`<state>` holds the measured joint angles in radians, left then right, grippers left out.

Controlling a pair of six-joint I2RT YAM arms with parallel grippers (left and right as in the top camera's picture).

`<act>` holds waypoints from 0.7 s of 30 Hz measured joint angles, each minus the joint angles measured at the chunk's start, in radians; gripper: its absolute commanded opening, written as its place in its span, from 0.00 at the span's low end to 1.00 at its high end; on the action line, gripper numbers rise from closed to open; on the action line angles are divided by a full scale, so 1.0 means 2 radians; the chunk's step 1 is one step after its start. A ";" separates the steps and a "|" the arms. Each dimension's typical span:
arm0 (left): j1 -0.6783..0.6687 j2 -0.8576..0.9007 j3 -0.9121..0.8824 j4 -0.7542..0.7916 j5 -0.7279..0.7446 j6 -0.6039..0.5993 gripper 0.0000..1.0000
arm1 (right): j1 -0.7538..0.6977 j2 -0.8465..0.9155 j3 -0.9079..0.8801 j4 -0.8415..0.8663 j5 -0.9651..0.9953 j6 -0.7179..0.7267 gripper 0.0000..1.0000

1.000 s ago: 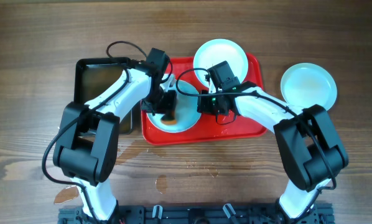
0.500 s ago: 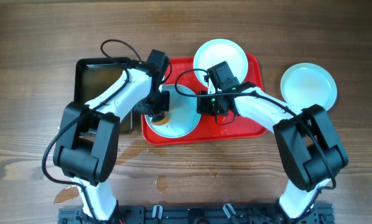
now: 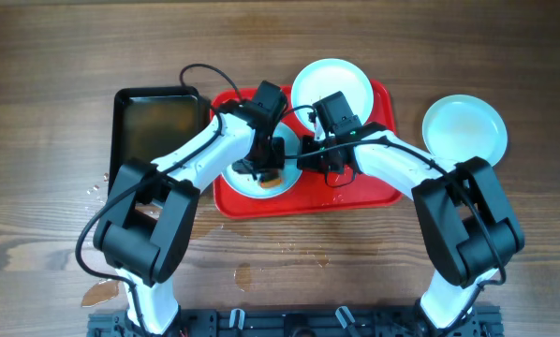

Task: Clean dirty plates on tray and stack at the side
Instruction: 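Scrub the second plate with the sponge in the left gripper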

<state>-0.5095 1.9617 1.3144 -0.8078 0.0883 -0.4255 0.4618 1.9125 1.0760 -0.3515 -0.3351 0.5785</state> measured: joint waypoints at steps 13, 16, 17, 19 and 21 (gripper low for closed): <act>0.012 -0.005 -0.021 -0.063 -0.146 -0.118 0.04 | 0.004 0.001 0.000 0.000 -0.006 -0.001 0.04; 0.015 -0.006 -0.021 -0.088 -0.097 -0.095 0.04 | 0.004 0.001 0.000 0.001 -0.006 -0.004 0.04; 0.019 -0.006 -0.022 -0.092 -0.076 -0.080 0.04 | 0.003 0.001 0.000 0.001 -0.006 -0.005 0.04; 0.024 -0.007 -0.023 -0.084 -0.032 -0.058 0.04 | 0.002 0.001 0.000 0.001 -0.006 -0.008 0.04; 0.025 -0.008 -0.026 -0.060 0.004 -0.047 0.04 | -0.001 0.001 0.000 0.001 -0.001 -0.010 0.04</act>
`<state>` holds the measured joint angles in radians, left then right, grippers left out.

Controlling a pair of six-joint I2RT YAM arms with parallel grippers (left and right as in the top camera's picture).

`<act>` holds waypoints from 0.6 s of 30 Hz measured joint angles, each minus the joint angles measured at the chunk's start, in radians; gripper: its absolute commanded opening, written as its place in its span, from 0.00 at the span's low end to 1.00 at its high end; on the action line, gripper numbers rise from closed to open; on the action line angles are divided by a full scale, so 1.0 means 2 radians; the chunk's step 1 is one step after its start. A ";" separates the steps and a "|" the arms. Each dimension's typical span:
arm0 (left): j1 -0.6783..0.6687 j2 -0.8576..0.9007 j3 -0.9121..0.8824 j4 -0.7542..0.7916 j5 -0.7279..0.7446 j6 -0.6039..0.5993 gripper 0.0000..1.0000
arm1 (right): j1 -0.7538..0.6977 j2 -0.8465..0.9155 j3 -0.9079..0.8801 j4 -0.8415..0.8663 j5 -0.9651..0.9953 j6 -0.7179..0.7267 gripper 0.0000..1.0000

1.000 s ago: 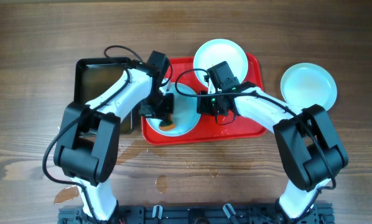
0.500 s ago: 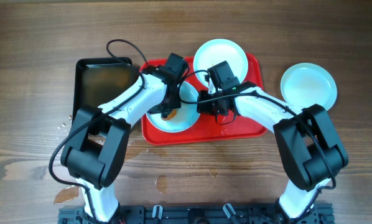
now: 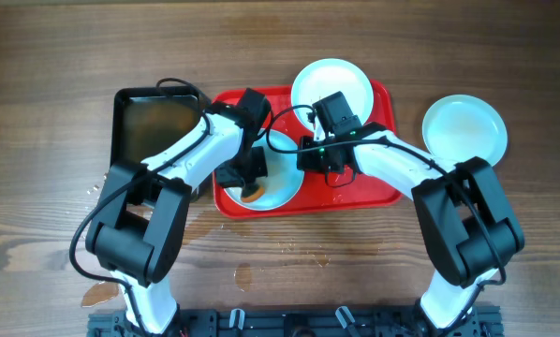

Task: Clean dirty plates on tray and stack at the side
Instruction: 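Scrub the second plate with the sponge in the left gripper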

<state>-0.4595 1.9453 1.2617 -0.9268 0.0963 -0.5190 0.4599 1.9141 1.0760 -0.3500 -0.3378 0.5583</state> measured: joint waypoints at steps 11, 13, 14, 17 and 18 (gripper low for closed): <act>-0.013 0.000 -0.005 0.145 -0.097 -0.054 0.04 | -0.006 0.000 0.000 0.008 0.011 0.017 0.04; -0.012 0.000 -0.006 0.167 -0.127 -0.062 0.04 | -0.006 0.000 0.000 0.008 0.012 0.020 0.04; -0.012 0.000 -0.006 0.167 -0.132 -0.063 0.04 | -0.006 0.000 0.000 0.008 0.012 0.020 0.04; -0.012 0.000 -0.006 0.131 -0.128 -0.067 0.04 | -0.003 0.000 0.000 0.007 0.009 0.019 0.04; -0.012 0.000 -0.004 0.111 -0.119 -0.069 0.04 | -0.002 0.000 0.000 0.007 0.008 0.019 0.04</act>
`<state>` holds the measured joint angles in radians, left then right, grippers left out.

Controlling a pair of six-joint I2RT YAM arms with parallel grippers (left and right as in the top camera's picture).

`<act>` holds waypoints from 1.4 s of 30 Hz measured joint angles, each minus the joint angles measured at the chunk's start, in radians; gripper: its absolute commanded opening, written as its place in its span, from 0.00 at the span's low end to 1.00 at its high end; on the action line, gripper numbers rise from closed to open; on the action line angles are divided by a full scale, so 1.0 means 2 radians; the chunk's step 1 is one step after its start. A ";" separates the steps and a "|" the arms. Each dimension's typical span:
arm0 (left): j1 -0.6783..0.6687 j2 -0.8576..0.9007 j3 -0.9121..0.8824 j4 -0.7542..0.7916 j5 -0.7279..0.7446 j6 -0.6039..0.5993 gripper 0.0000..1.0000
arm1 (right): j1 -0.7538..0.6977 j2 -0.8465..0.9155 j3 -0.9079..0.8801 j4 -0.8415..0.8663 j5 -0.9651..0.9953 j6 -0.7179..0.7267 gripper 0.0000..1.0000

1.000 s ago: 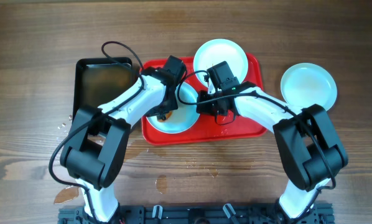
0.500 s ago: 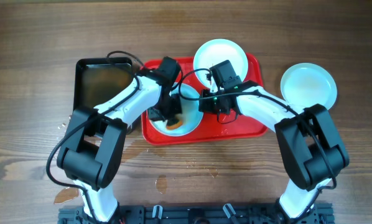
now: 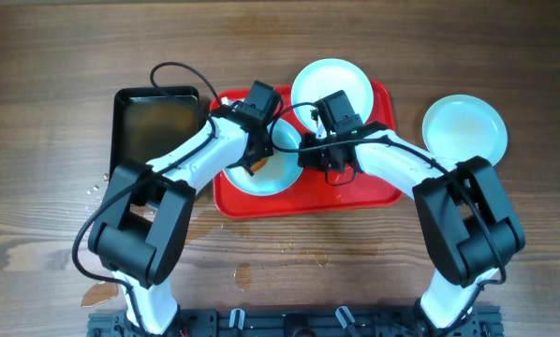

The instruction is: Clean dirty plates on tray and stack at the side

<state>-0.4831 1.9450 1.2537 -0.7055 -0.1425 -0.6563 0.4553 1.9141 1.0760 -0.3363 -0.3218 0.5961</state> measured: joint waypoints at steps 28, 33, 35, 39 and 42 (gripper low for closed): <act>0.072 0.000 0.007 -0.099 0.124 0.028 0.04 | 0.007 0.000 0.000 -0.002 -0.011 -0.013 0.04; 0.076 0.000 0.006 -0.154 0.167 0.061 0.04 | 0.007 0.000 0.000 -0.002 -0.011 -0.013 0.04; 0.088 0.000 0.014 -0.179 0.183 0.075 0.04 | 0.007 0.000 0.000 -0.001 -0.011 -0.013 0.04; 0.134 -0.025 0.067 -0.196 0.210 0.100 0.04 | 0.006 0.000 0.000 0.001 -0.009 -0.011 0.18; 0.158 -0.064 0.104 -0.192 0.219 0.105 0.04 | 0.006 0.000 0.000 0.008 -0.014 -0.009 0.37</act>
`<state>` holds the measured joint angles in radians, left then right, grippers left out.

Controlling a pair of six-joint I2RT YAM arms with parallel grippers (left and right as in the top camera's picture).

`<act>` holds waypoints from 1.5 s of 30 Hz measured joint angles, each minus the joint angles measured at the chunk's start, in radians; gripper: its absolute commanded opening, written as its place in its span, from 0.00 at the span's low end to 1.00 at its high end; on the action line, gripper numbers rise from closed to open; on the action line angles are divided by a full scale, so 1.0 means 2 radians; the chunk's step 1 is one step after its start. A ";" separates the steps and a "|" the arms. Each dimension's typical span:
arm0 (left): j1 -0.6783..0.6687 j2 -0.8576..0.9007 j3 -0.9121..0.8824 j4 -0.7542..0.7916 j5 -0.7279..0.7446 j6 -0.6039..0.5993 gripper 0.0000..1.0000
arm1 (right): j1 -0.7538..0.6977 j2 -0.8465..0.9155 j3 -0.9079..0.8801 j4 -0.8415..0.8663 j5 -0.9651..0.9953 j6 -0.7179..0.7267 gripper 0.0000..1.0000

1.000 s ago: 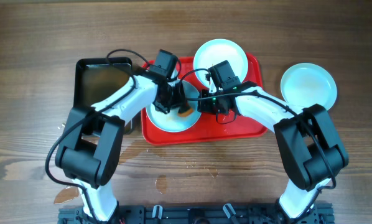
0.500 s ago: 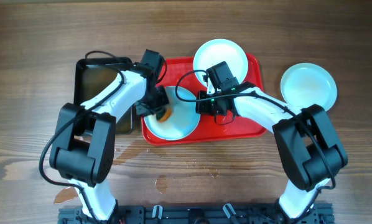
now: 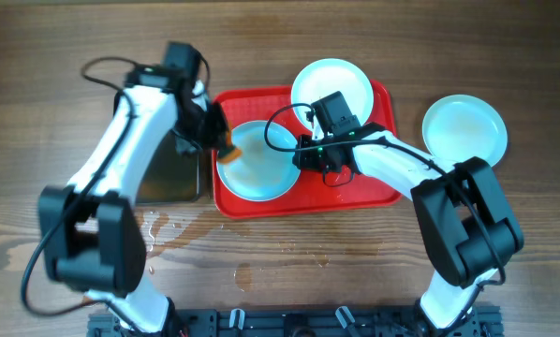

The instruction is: Clean dirty plates on tray and stack at the side

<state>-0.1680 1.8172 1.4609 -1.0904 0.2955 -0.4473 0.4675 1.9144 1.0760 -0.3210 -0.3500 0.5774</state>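
A red tray [image 3: 374,192] holds two pale blue plates: one at its left [image 3: 261,168] and one at its back [image 3: 331,84]. A third plate [image 3: 464,128] lies on the table to the right. My left gripper [image 3: 222,146] is shut on an orange-brown sponge [image 3: 229,151], which sits at the left plate's left rim by the tray's edge. My right gripper [image 3: 302,155] sits at that plate's right rim and seems shut on it; the wrist partly hides its fingers.
A black basin [image 3: 149,117] stands left of the red tray, partly under my left arm. Puddles of water lie on the wood near the front [image 3: 163,225], [image 3: 245,274]. Cables loop above both wrists.
My left gripper and sponge have moved from the plate's upper left to its left rim, beside the black basin. The arm now reaches over the basin. The right gripper has not moved.
The sponge was first on the front middle of the left plate, then at its lower left, then at its upper left. Now it is at the left rim. My right gripper stayed at the plate's right rim throughout.
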 measured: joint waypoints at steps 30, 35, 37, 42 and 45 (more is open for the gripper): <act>0.058 -0.034 0.013 0.013 -0.072 0.001 0.04 | 0.006 -0.206 -0.005 -0.121 0.307 -0.013 0.04; 0.058 -0.034 0.013 0.014 -0.077 0.001 0.04 | 0.087 -0.206 -0.005 -0.121 0.499 -0.051 0.04; 0.058 -0.034 0.013 0.014 -0.077 0.001 0.04 | 0.133 -0.206 -0.005 -0.110 0.572 -0.074 0.04; 0.058 -0.034 0.013 0.017 -0.079 0.001 0.04 | 0.212 -0.206 -0.006 -0.042 0.697 -0.170 0.04; 0.058 -0.034 0.013 0.017 -0.079 0.001 0.04 | 0.229 -0.206 -0.006 -0.013 0.747 -0.225 0.04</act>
<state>-0.0513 1.7493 1.4860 -1.0573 0.1383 -0.4446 0.9260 1.5032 1.0645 -0.3477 1.1431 0.1265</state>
